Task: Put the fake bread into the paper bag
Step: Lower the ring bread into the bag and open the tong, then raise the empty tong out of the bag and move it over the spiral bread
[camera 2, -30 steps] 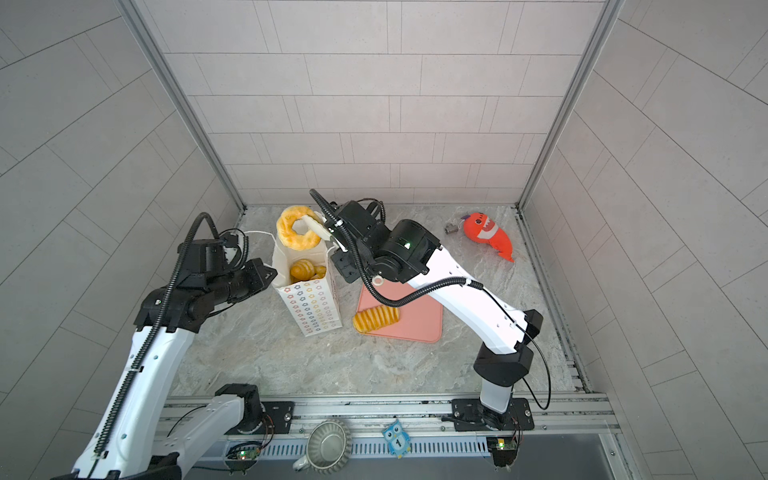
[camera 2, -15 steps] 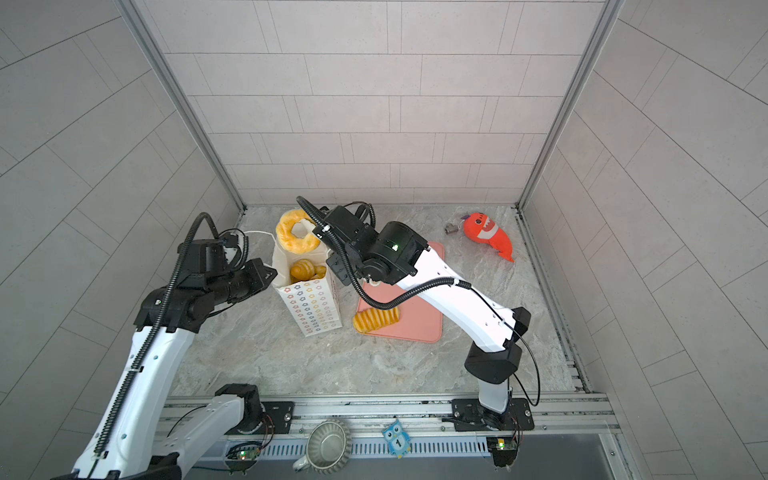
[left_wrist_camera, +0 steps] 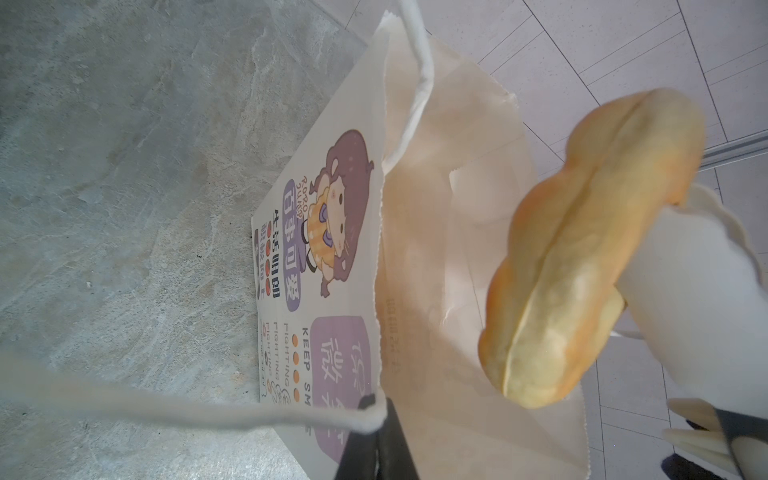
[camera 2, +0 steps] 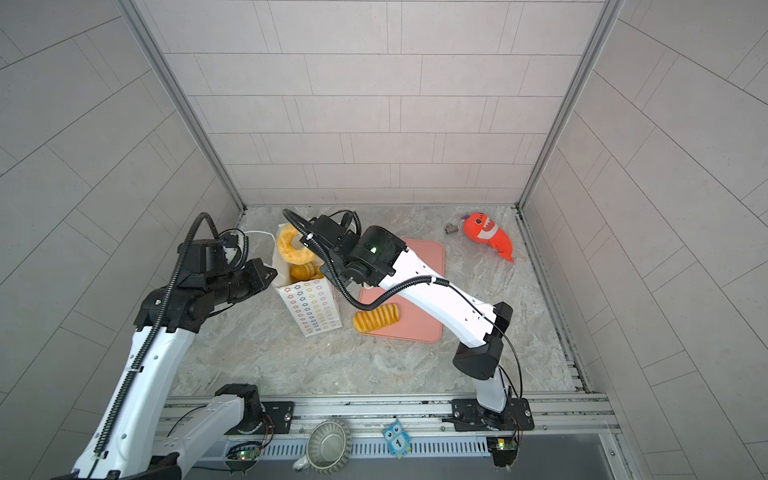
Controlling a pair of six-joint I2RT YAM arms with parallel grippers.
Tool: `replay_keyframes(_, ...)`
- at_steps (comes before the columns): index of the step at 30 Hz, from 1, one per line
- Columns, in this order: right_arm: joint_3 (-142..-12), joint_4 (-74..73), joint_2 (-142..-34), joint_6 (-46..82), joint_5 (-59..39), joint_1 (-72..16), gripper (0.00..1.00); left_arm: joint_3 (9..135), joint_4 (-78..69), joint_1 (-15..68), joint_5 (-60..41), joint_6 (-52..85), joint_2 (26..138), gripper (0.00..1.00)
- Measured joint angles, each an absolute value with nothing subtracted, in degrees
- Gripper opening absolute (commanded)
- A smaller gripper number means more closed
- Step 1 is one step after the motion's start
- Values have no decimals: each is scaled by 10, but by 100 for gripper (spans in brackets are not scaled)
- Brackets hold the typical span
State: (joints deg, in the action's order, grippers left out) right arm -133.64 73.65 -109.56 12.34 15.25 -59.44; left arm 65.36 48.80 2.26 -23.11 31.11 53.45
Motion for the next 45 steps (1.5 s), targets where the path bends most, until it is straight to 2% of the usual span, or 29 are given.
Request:
replay_keyframes(7, -1336, 738, -1103, 120, 156, -598, 34, 654, 488, 23, -231, 311, 535, 5)
replay_keyframes(15, -1337, 738, -1103, 120, 159, -600, 44, 654, 488, 23, -231, 311, 535, 5)
replay_keyframes(28, -1337, 738, -1091, 121, 169, -600, 44, 653, 488, 23, -231, 311, 534, 5)
replay_keyframes(45, -1333, 735, -976, 124, 207, -592, 44, 654, 488, 23, -232, 311, 533, 5)
